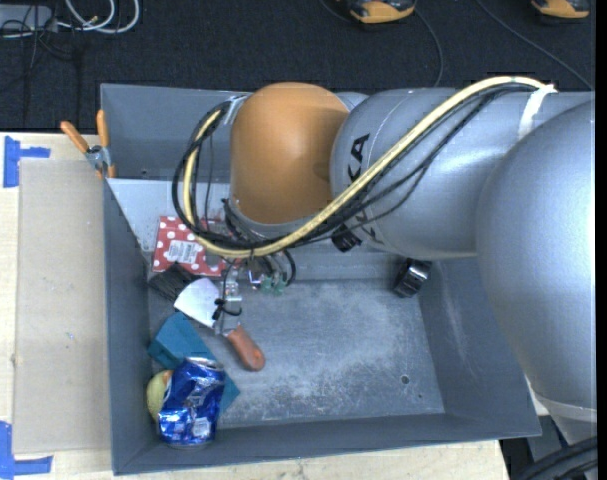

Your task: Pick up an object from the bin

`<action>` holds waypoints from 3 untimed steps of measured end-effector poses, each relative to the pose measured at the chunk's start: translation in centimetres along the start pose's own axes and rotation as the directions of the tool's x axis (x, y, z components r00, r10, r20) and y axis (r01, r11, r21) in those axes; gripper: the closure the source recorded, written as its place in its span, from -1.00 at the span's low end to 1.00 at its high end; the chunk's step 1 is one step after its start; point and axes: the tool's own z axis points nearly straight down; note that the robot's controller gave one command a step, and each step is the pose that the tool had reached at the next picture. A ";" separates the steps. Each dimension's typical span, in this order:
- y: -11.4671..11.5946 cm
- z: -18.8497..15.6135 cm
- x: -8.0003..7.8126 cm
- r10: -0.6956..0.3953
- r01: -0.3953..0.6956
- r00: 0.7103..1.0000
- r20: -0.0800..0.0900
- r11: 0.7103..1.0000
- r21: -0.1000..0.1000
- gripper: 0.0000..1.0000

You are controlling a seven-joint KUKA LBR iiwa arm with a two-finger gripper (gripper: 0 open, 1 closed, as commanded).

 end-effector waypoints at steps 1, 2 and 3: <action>-0.1 -0.5 -0.2 0.005 -0.005 1.000 0.007 1.000 -0.001 -1.00; -1.2 4.7 -1.0 0.122 -0.122 0.993 0.006 0.993 -0.002 -1.00; -1.9 11.6 -1.3 0.248 -0.248 0.969 -0.002 0.969 0.001 -1.00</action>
Offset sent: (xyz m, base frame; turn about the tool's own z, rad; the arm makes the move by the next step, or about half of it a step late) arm 0.0169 -0.0263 -0.1134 0.2685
